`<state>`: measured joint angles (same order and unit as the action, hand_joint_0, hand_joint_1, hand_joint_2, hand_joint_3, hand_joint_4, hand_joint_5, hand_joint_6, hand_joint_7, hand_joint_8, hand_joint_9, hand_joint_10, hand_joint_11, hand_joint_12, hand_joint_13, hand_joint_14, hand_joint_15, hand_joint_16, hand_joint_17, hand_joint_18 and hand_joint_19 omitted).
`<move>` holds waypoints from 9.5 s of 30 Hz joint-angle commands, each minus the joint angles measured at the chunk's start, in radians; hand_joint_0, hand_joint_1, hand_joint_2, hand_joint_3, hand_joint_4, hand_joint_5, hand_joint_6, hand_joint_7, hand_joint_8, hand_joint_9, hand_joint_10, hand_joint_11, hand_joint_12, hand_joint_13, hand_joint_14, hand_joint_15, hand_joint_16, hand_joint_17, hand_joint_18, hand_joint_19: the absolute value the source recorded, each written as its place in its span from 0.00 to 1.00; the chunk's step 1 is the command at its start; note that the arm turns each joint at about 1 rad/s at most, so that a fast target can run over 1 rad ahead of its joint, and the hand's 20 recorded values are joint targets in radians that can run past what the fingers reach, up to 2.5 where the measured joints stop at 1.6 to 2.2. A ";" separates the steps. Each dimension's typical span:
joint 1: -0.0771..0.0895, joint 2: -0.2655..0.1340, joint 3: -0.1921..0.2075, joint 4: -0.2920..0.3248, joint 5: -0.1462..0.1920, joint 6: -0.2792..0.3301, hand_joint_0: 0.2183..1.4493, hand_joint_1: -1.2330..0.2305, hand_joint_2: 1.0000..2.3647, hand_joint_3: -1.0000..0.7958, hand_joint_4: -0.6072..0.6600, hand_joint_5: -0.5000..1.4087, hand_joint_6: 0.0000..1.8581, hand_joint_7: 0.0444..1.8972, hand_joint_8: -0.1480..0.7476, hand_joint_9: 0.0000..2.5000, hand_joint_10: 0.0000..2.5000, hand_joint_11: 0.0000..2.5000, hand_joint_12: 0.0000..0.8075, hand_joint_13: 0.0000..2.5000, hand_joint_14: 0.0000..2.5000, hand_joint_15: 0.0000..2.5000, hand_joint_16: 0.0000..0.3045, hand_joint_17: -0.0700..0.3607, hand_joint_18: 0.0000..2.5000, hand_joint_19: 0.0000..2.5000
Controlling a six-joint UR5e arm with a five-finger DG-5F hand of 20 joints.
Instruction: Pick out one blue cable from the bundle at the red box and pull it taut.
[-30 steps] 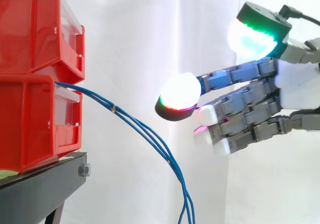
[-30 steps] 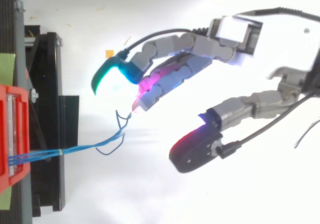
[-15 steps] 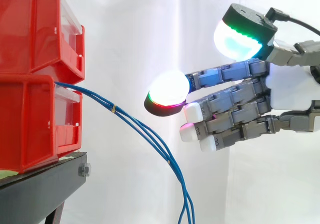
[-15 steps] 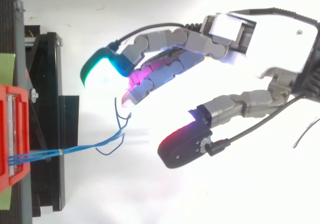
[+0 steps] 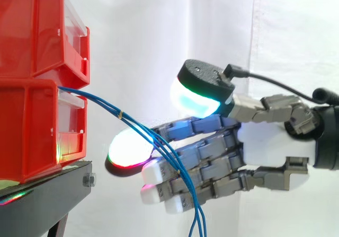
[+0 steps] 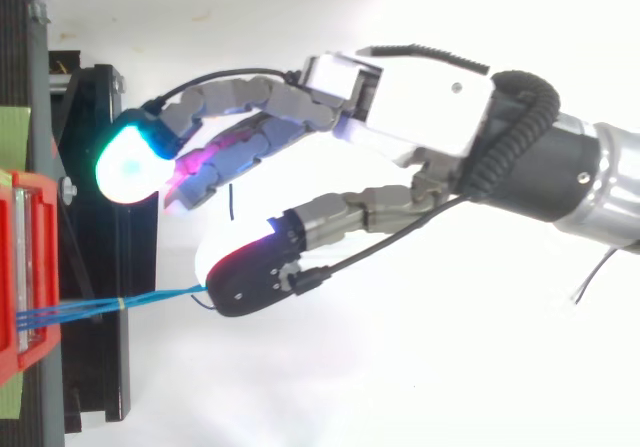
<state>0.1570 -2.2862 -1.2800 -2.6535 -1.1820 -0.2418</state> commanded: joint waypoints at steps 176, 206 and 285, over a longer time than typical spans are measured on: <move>-0.007 -0.072 0.156 -0.131 -0.240 0.226 0.33 0.31 0.01 0.34 0.45 0.20 0.50 0.41 0.47 0.44 0.01 0.30 0.39 0.35 0.01 0.18 0.16 0.41 0.30 0.22; -0.024 -0.058 0.156 -0.192 -0.291 0.231 0.29 0.37 0.00 0.44 0.45 0.22 0.49 0.43 0.55 0.46 0.01 0.25 0.50 0.36 0.01 0.16 0.21 0.50 0.36 0.21; -0.039 -0.025 0.156 -0.273 -0.323 0.233 0.34 0.21 0.00 0.28 0.36 0.22 0.50 0.52 0.47 0.54 0.01 0.34 0.39 0.41 0.01 0.19 0.15 0.40 0.40 0.23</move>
<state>0.1185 -2.3119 -1.1238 -2.9269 -1.5041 -0.0092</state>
